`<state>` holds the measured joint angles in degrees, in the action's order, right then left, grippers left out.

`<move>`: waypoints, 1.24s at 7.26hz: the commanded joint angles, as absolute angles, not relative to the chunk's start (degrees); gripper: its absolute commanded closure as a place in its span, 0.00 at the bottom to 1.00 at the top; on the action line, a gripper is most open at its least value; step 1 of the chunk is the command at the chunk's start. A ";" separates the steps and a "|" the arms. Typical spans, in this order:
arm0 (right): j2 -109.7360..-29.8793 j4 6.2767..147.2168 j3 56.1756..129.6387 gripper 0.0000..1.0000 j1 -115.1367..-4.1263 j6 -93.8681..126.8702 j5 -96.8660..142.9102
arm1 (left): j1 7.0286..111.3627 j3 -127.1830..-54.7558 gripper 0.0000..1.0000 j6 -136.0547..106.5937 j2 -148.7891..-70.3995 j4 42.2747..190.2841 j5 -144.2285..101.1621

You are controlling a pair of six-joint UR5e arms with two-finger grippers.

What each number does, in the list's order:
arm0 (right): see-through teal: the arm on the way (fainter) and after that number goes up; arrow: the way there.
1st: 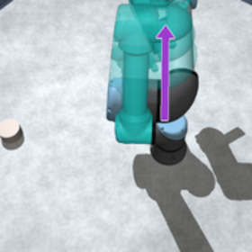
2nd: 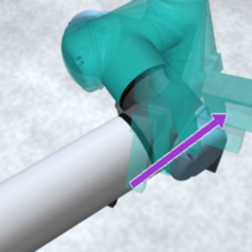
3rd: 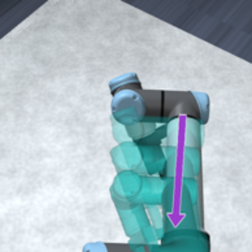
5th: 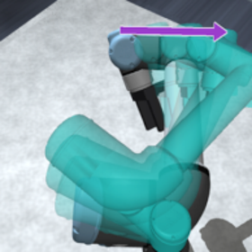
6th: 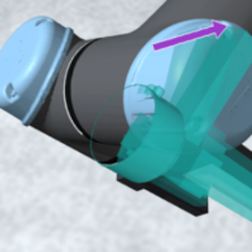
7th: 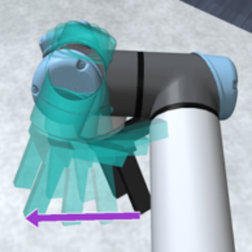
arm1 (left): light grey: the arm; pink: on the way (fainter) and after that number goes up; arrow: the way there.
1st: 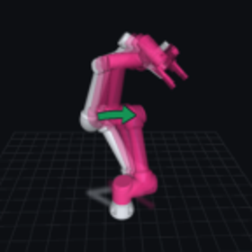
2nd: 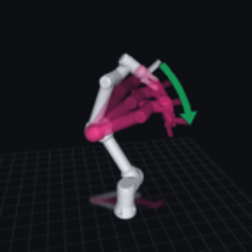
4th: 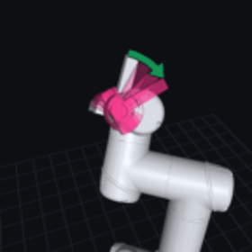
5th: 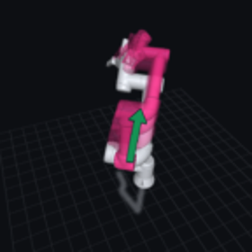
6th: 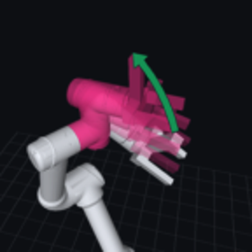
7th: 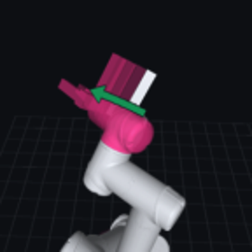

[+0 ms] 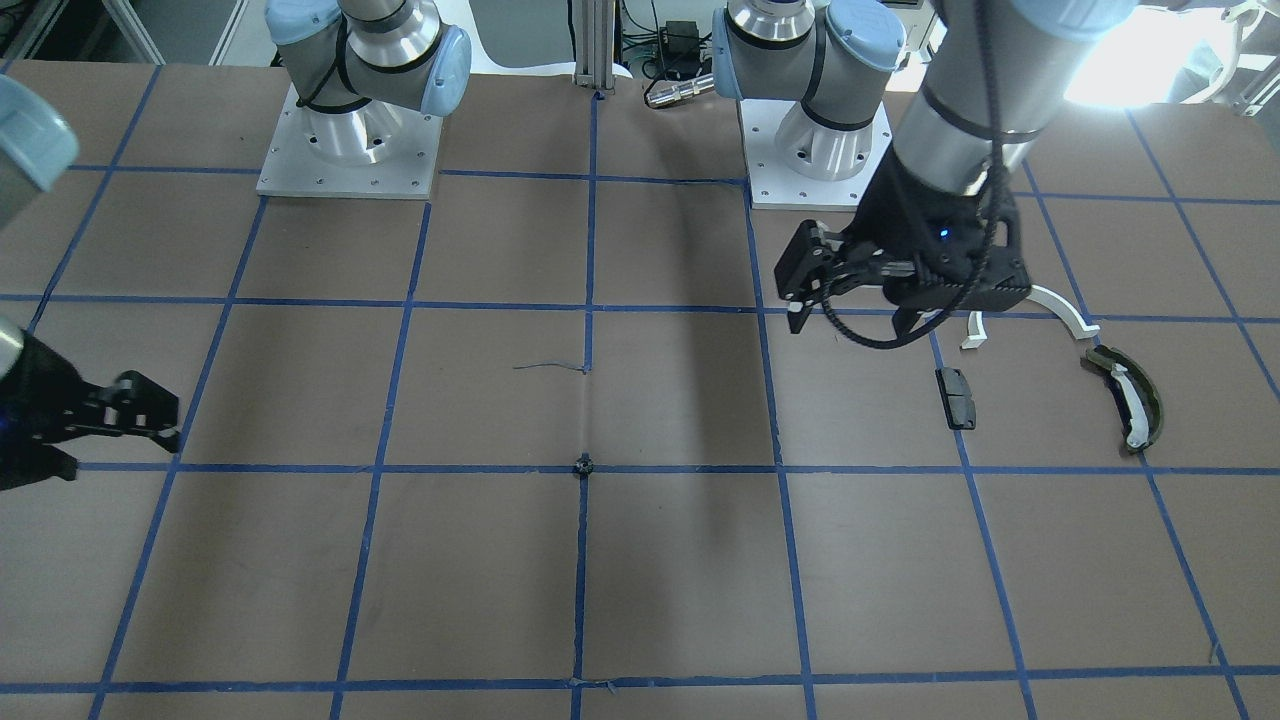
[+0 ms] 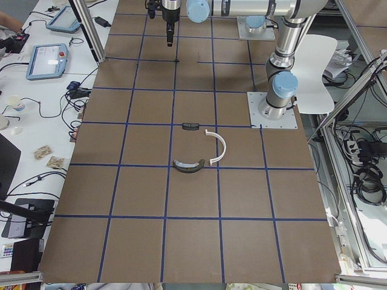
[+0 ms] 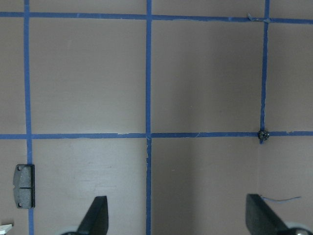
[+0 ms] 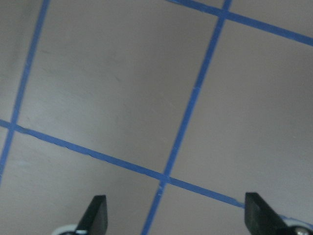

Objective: Place bearing gear from tray to pile

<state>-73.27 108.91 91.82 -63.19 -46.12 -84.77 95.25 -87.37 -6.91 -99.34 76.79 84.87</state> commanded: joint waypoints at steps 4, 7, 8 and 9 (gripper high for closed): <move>-62.62 118.95 91.24 0.00 -33.88 -94.87 -84.55 | 108.36 -91.82 0.00 -18.71 -119.41 53.67 85.08; -57.24 122.08 91.32 0.00 -30.85 -98.61 -84.29 | 110.63 -93.25 0.06 -19.59 -125.85 46.85 87.87; -56.00 123.82 91.14 0.00 -30.76 -99.66 -84.46 | 112.48 -93.34 0.08 -20.90 -126.38 46.76 90.24; -55.55 124.88 91.32 0.00 -30.76 -100.10 -84.46 | 112.85 -94.04 0.09 -20.83 -126.13 46.67 90.26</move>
<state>-56.68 123.37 91.24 -30.91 -99.25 -84.43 111.72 -93.44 -20.36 -125.84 46.95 89.18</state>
